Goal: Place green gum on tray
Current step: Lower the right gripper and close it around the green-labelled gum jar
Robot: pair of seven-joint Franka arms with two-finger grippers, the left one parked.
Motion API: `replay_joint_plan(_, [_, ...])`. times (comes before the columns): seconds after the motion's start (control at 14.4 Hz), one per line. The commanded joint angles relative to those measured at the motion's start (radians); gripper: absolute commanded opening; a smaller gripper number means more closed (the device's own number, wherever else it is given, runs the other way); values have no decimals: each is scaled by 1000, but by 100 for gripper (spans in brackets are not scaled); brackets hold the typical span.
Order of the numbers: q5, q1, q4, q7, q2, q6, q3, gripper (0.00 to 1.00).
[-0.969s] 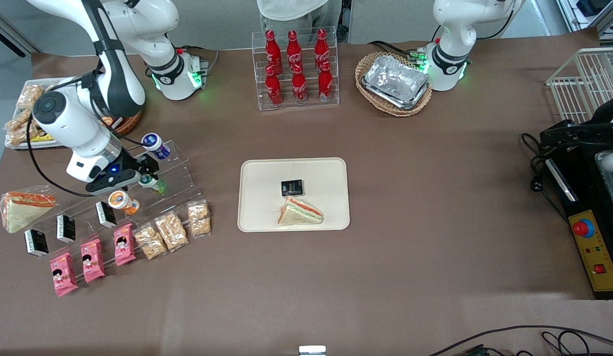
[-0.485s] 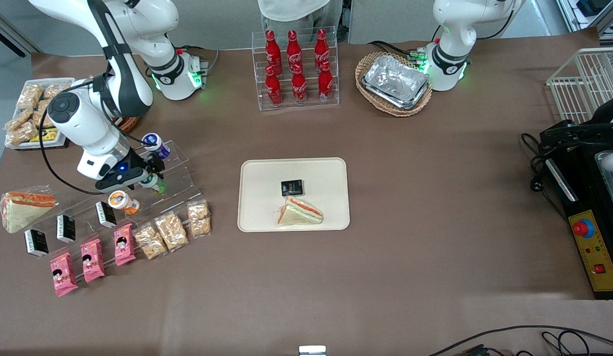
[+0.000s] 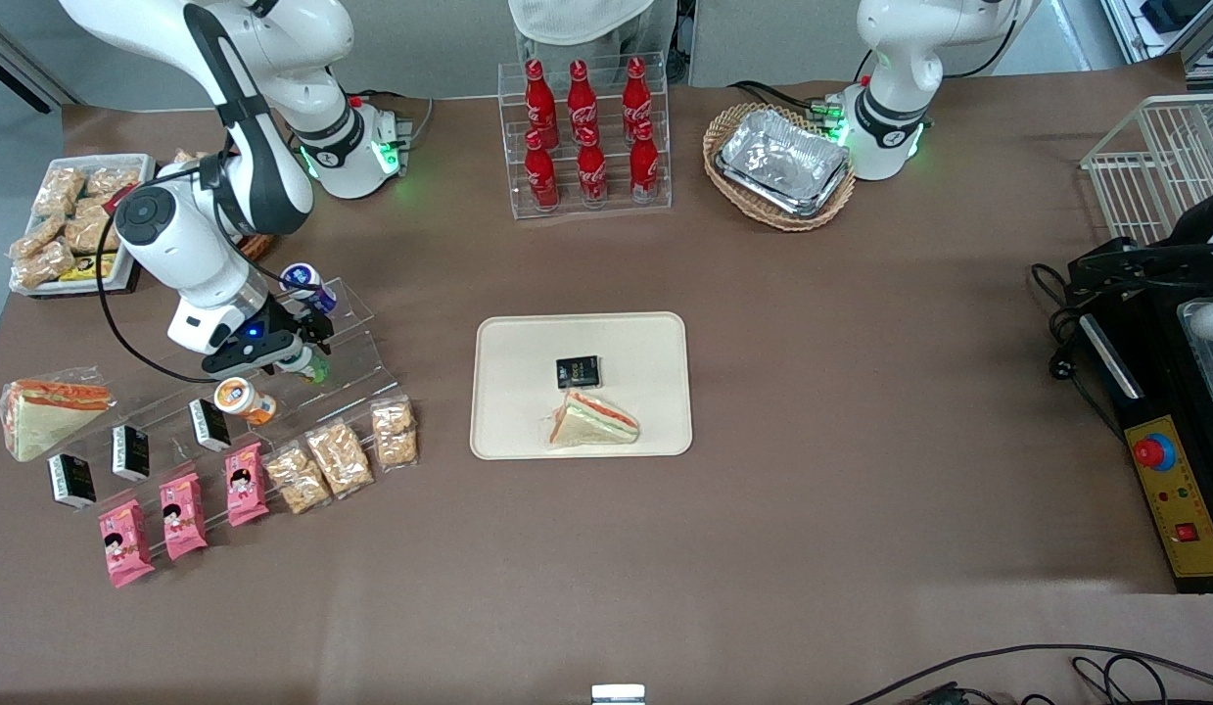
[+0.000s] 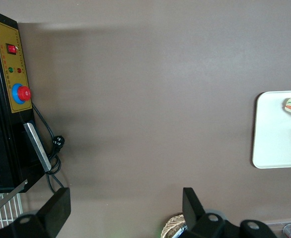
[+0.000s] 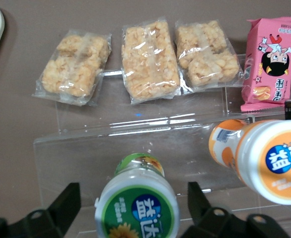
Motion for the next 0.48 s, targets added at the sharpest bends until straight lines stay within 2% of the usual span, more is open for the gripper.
replay_joint_plan(0.0, [-8,1,-16,1,-4,27,-3,52])
replay_joint_plan(0.07, [-8,1,-16,6,-4,24,-3,36])
replay_joint_plan(0.14, [-8,1,-16,6,-4,22,-3,27])
replay_joint_plan(0.21, [-8,1,-15,7,-4,21,-3,25])
replay_joint_plan(0.28, [-8,1,-13,7,-4,19,-3,17])
replay_joint_plan(0.42, [-7,1,1,9,-4,10,-4,17])
